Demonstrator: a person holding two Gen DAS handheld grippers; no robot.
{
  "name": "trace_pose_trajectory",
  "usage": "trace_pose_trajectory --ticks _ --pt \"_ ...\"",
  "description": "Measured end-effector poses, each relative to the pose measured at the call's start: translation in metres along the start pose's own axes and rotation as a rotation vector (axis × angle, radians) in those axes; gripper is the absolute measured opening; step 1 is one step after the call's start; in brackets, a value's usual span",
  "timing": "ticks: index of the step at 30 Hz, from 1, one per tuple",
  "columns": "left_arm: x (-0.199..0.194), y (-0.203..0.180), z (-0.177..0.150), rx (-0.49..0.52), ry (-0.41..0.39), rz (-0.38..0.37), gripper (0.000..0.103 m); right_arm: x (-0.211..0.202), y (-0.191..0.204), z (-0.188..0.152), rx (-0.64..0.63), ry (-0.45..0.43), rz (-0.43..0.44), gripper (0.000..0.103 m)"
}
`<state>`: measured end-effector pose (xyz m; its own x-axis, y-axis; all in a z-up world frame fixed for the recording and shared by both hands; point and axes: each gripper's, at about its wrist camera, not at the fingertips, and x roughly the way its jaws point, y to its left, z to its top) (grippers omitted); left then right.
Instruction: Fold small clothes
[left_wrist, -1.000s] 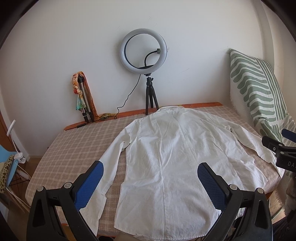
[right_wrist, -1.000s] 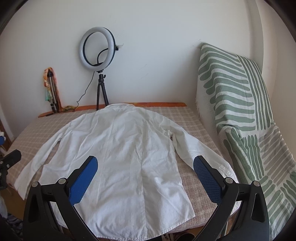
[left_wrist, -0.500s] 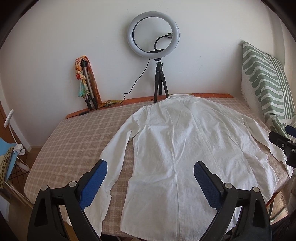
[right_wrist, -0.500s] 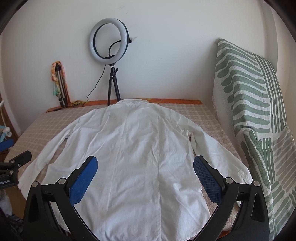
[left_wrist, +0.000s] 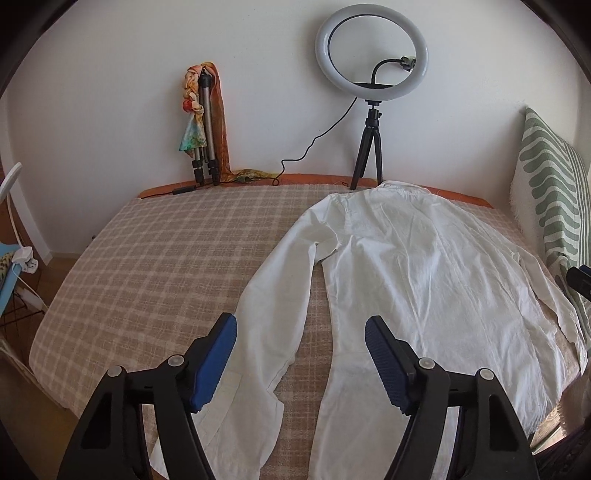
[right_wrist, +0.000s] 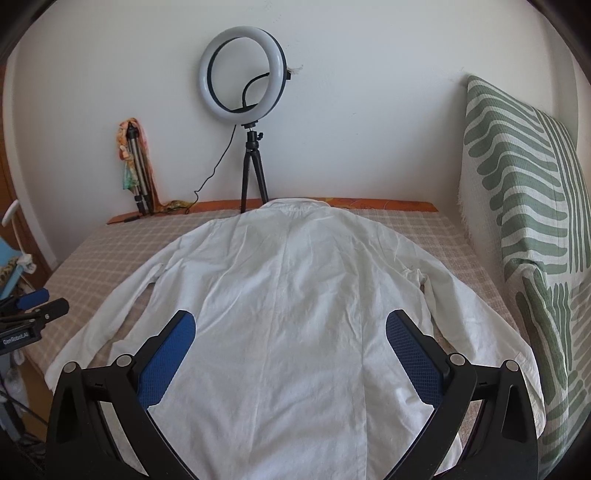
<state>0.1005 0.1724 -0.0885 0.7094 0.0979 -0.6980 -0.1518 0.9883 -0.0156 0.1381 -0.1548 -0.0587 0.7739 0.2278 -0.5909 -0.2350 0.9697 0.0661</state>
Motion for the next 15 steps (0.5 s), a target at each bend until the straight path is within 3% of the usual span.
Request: trace_pose_trajectory --ticks 4,8,11,15 --pt "0.039 0.039 -0.001 -0.035 0.077 0.031 0.058 0.020 0.011 0.012 0.005 0.041 0.056 0.100" --pt "0.080 0.071 -0.011 -0.153 0.201 -0.025 0.039 0.041 0.028 0.018 -0.059 0.041 0.081 0.091" --pt "0.101 0.077 -0.017 -0.206 0.270 -0.087 0.039 0.056 0.035 0.010 -0.086 0.085 0.136 0.081" --pt "0.116 0.072 -0.018 -0.212 0.305 -0.107 0.039 0.067 0.037 0.000 -0.104 0.138 0.176 0.081"
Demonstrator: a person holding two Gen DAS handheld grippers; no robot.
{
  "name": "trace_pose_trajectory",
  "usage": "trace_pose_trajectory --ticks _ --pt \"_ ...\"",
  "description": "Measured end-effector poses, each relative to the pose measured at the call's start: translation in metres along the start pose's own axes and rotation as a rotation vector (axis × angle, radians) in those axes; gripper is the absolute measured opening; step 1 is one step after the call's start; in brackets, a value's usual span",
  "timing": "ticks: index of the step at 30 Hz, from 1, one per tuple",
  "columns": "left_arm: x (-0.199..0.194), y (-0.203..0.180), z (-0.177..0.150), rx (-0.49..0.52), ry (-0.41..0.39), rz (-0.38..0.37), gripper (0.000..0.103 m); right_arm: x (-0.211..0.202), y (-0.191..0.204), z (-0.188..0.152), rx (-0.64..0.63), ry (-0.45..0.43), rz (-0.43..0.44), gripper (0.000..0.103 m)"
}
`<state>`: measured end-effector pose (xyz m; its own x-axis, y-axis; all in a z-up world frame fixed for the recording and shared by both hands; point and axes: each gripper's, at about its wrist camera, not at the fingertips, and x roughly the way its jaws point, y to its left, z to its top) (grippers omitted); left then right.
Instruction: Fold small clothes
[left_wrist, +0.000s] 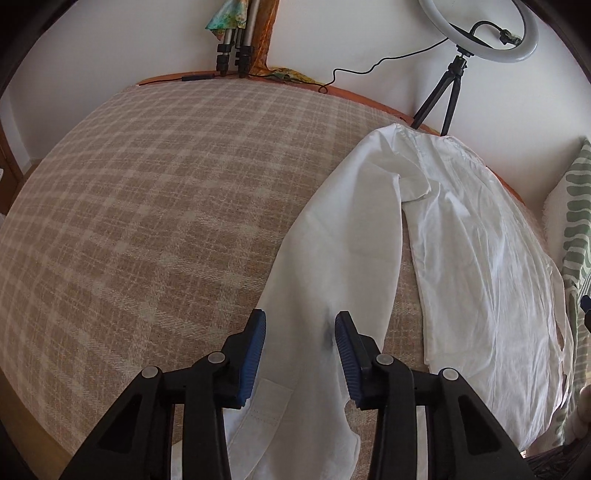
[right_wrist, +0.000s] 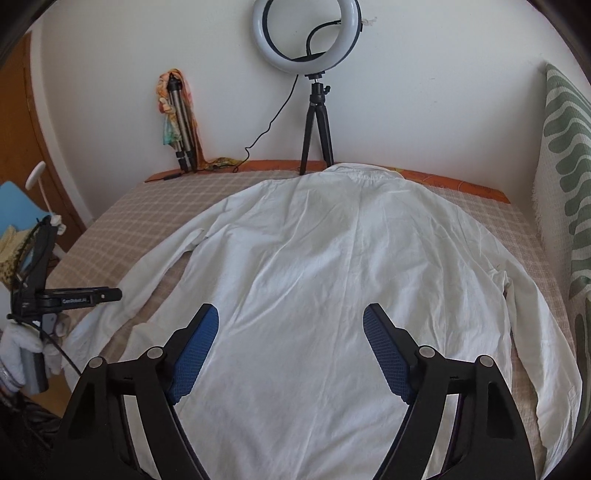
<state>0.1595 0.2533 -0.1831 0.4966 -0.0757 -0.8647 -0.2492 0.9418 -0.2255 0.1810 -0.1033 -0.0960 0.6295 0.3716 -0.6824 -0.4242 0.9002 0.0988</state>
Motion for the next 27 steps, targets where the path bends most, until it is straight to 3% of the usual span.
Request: trace_pose_trajectory --ticks 7,11,12,14,16,17,18,20,24,27 --pt "0.019 -0.005 0.017 0.013 0.001 0.025 0.038 -0.007 0.001 -0.001 -0.044 -0.011 0.005 0.081" --pt "0.024 -0.007 0.023 0.035 -0.024 0.041 0.007 -0.014 0.003 -0.003 -0.070 -0.027 -0.001 0.081" --pt "0.025 -0.006 0.024 0.029 -0.027 0.031 0.002 -0.015 0.003 -0.004 -0.074 -0.028 -0.002 0.081" --pt "0.024 -0.005 0.026 0.024 -0.040 0.007 0.002 -0.017 0.003 -0.005 -0.078 -0.029 0.000 0.081" --pt "0.020 -0.002 0.028 0.022 -0.048 0.004 0.009 -0.018 0.002 -0.006 -0.079 -0.025 0.003 0.081" --pt "0.017 0.001 0.029 0.015 -0.051 -0.006 0.030 -0.019 0.002 -0.006 -0.077 -0.025 0.002 0.081" --pt "0.015 0.005 0.029 0.006 -0.054 -0.021 0.043 -0.020 0.001 -0.006 -0.076 -0.027 0.004 0.081" --pt "0.013 0.013 0.028 -0.006 -0.042 -0.026 0.051 -0.022 0.001 -0.007 -0.071 -0.030 0.006 0.081" --pt "0.013 0.035 0.019 -0.059 -0.034 -0.049 0.047 -0.021 0.001 -0.008 -0.067 -0.029 0.009 0.081" --pt "0.011 0.031 0.012 -0.002 -0.033 -0.015 0.040 -0.019 0.003 -0.009 -0.070 -0.022 0.007 0.081"
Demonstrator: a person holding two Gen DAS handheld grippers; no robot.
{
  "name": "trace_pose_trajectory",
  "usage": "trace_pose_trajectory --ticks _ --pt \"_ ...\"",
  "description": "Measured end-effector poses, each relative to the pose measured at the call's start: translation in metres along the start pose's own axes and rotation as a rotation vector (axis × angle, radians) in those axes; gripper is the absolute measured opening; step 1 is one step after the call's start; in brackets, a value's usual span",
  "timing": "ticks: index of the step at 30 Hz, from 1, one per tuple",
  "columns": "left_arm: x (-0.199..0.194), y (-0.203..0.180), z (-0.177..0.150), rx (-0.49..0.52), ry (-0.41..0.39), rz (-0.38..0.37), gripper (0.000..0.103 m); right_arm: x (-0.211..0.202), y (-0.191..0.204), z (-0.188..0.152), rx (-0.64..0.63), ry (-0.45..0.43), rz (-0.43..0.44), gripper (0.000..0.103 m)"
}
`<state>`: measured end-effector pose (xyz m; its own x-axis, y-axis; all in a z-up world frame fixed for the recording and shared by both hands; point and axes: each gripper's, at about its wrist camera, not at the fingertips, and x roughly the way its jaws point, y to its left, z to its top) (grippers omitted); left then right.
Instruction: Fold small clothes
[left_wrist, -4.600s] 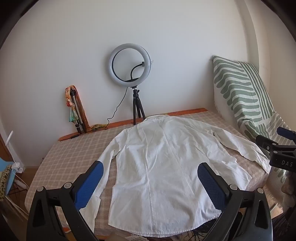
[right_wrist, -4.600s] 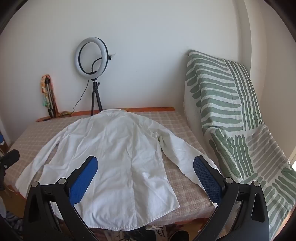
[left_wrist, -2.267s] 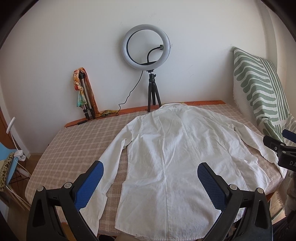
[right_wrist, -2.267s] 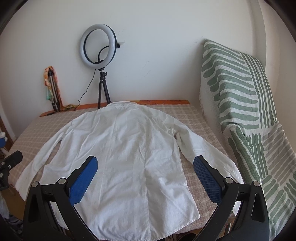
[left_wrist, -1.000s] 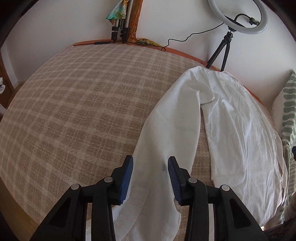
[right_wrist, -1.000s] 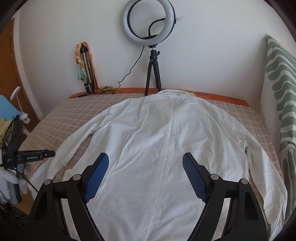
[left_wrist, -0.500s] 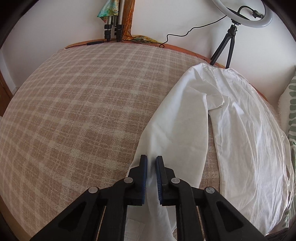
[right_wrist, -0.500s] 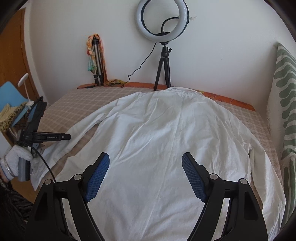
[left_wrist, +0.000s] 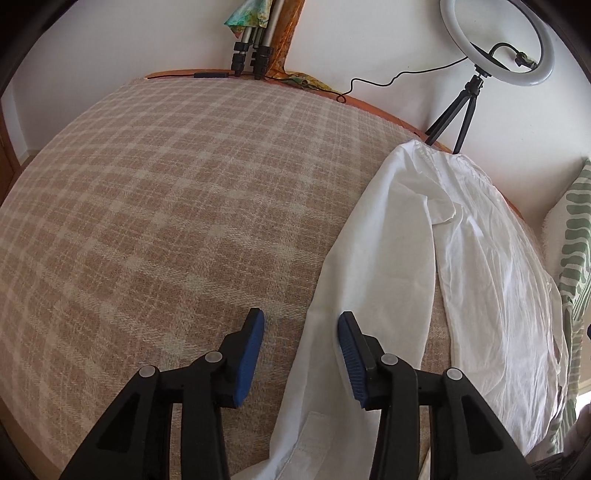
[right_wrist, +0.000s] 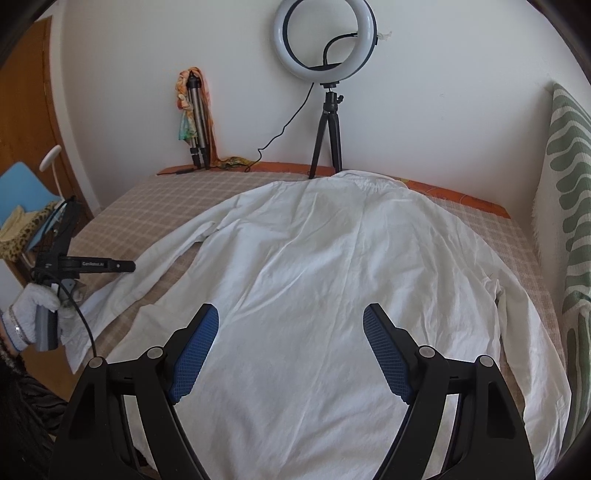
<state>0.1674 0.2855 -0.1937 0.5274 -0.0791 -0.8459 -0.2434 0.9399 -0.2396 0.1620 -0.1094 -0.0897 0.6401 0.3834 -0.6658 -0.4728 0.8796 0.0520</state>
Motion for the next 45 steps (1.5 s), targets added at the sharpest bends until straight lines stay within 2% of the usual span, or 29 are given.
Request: trace_pose_trajectory --ticks 2,4,5,6,8,11,13,20,24,27,28,30,33,36,40,42,45 --pt "0.000 -0.010 -0.007 0.074 -0.009 0.043 0.036 0.002 0.002 -0.001 -0.004 0.005 0.000 0.081" --pt "0.001 -0.020 -0.012 0.131 -0.008 0.050 0.025 0.005 0.002 -0.002 -0.007 0.012 -0.001 0.081" --pt "0.001 -0.023 -0.013 0.136 -0.004 0.034 0.012 0.006 0.003 -0.003 -0.009 0.015 -0.001 0.081" --pt "0.000 -0.023 -0.013 0.128 -0.005 0.025 0.005 0.007 0.004 -0.003 -0.011 0.017 -0.003 0.081" --pt "-0.002 -0.022 -0.011 0.101 -0.010 0.003 0.000 0.007 0.005 -0.003 -0.017 0.015 -0.007 0.081" --pt "-0.013 -0.022 -0.008 0.047 -0.039 -0.054 0.000 0.006 0.006 -0.003 -0.021 0.013 -0.012 0.081" --pt "-0.024 -0.030 -0.004 0.052 -0.068 -0.092 0.000 0.006 0.005 -0.003 -0.018 0.014 -0.013 0.081" --pt "-0.051 -0.099 -0.006 0.172 -0.108 -0.233 0.000 0.006 0.003 -0.003 -0.006 0.011 -0.023 0.081" --pt "-0.048 -0.148 -0.020 0.286 -0.080 -0.289 0.000 0.005 -0.003 -0.002 0.019 0.010 -0.021 0.081" --pt "-0.035 -0.173 -0.033 0.343 -0.006 -0.336 0.000 0.004 -0.010 -0.002 0.038 0.012 -0.023 0.081" --pt "-0.031 -0.178 -0.038 0.355 0.019 -0.342 0.002 0.004 -0.011 -0.003 0.043 0.017 -0.023 0.081" --pt "-0.030 -0.185 -0.047 0.377 0.061 -0.356 0.028 0.006 -0.015 -0.004 0.053 0.027 -0.027 0.081" --pt "-0.045 -0.178 -0.054 0.373 0.054 -0.386 0.032 0.007 -0.021 -0.005 0.069 0.039 -0.026 0.081" --pt "-0.066 -0.154 -0.053 0.342 0.004 -0.381 0.032 0.007 -0.025 -0.005 0.099 0.051 0.010 0.081" --pt "-0.081 -0.111 -0.049 0.319 -0.079 -0.246 0.039 0.009 -0.021 -0.005 0.120 0.068 0.061 0.081" --pt "-0.074 -0.090 -0.050 0.287 -0.075 -0.179 0.047 0.014 -0.015 -0.005 0.121 0.082 0.091 0.081" --pt "-0.055 -0.068 -0.055 0.240 -0.005 -0.139 0.049 0.027 -0.002 -0.007 0.128 0.127 0.144 0.081"
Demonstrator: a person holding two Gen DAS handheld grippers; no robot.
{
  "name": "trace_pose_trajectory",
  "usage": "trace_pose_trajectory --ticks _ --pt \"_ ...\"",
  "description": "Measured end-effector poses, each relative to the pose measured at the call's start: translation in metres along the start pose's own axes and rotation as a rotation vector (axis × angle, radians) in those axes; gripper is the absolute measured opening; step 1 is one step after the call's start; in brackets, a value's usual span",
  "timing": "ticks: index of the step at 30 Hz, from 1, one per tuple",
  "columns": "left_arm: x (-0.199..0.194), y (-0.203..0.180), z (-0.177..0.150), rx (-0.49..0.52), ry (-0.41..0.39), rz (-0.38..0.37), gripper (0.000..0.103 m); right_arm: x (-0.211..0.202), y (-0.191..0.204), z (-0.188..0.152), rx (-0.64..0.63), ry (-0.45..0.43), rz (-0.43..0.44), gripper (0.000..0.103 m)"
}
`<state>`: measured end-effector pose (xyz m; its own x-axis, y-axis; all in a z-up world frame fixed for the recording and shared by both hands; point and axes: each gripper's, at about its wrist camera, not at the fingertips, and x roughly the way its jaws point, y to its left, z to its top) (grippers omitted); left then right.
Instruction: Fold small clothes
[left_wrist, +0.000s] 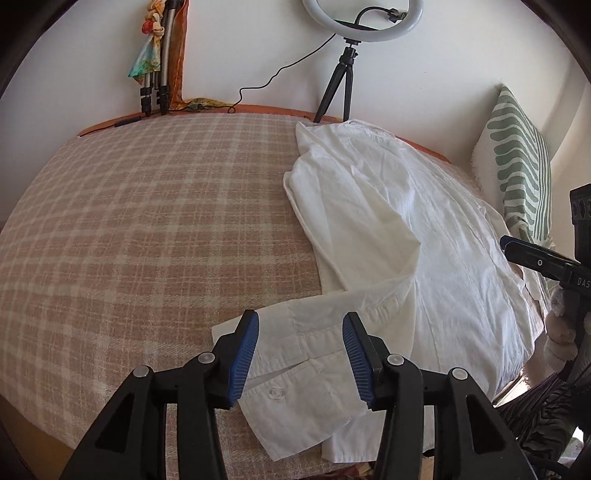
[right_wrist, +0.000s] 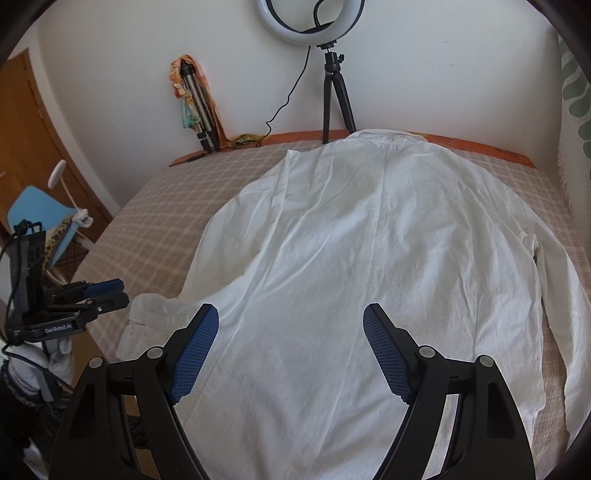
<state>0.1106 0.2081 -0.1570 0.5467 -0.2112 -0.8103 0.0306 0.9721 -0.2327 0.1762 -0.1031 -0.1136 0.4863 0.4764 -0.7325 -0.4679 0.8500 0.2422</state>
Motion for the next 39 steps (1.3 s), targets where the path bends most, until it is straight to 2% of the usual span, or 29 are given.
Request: trace_pose_trajectory --ticks 2,4,5,6,9,11,12,13,14,15,18,24,28,30,31,33,35,36,39 --pt "0.008 0.007 -0.009 -0.001 0.030 0.043 0.050 0.013 0.006 -0.001 0.012 0.039 0.037 0.081" --pt "0.012 0.011 -0.015 0.007 0.038 0.101 0.055 0.025 0.013 -0.002 0.011 0.069 0.053 0.081" --pt "0.014 0.013 -0.018 0.002 0.043 0.119 0.063 0.029 0.017 -0.003 0.006 0.080 0.057 0.080" --pt "0.016 0.016 -0.020 -0.004 0.052 0.132 0.067 0.033 0.021 -0.003 -0.001 0.087 0.059 0.078" --pt "0.021 0.023 -0.026 -0.026 0.063 0.157 0.067 0.040 0.028 -0.003 -0.013 0.102 0.063 0.076" --pt "0.019 0.026 -0.030 -0.040 0.038 0.149 0.063 0.042 0.030 -0.004 -0.016 0.106 0.069 0.076" --pt "0.019 0.025 -0.031 -0.030 0.032 0.160 0.044 0.042 0.031 -0.004 -0.020 0.106 0.070 0.076" --pt "0.019 0.023 -0.030 -0.019 0.028 0.165 0.031 0.042 0.032 -0.004 -0.024 0.107 0.069 0.076" --pt "0.018 0.023 -0.028 -0.023 0.026 0.130 0.012 0.042 0.033 -0.005 -0.026 0.108 0.068 0.076" --pt "0.017 0.024 -0.027 -0.044 0.026 0.098 0.001 0.043 0.033 -0.005 -0.027 0.110 0.068 0.076" --pt "0.003 0.017 -0.025 -0.052 -0.012 0.037 0.000 0.043 0.033 -0.005 -0.024 0.113 0.068 0.076" --pt "-0.049 -0.045 -0.023 0.044 -0.102 -0.118 0.000 0.035 0.024 -0.003 0.017 0.103 0.096 0.076" --pt "-0.067 -0.094 -0.036 0.161 -0.075 -0.222 0.001 0.031 0.011 -0.002 0.090 0.111 0.134 0.077" --pt "-0.066 -0.115 -0.043 0.209 -0.036 -0.276 0.003 0.028 0.004 -0.003 0.121 0.116 0.150 0.077" --pt "-0.064 -0.122 -0.046 0.223 -0.007 -0.309 0.005 0.027 0.002 -0.004 0.134 0.118 0.157 0.077" --pt "-0.058 -0.130 -0.048 0.225 0.047 -0.367 0.032 0.024 -0.003 -0.007 0.150 0.124 0.164 0.077" --pt "-0.053 -0.129 -0.048 0.207 0.052 -0.383 0.031 0.021 -0.006 -0.009 0.155 0.132 0.172 0.077" --pt "-0.051 -0.126 -0.047 0.201 0.047 -0.368 0.031 0.020 -0.008 -0.011 0.159 0.137 0.178 0.077" --pt "-0.038 -0.103 -0.037 0.119 0.034 -0.273 0.031 0.017 -0.014 -0.017 0.179 0.151 0.200 0.077"
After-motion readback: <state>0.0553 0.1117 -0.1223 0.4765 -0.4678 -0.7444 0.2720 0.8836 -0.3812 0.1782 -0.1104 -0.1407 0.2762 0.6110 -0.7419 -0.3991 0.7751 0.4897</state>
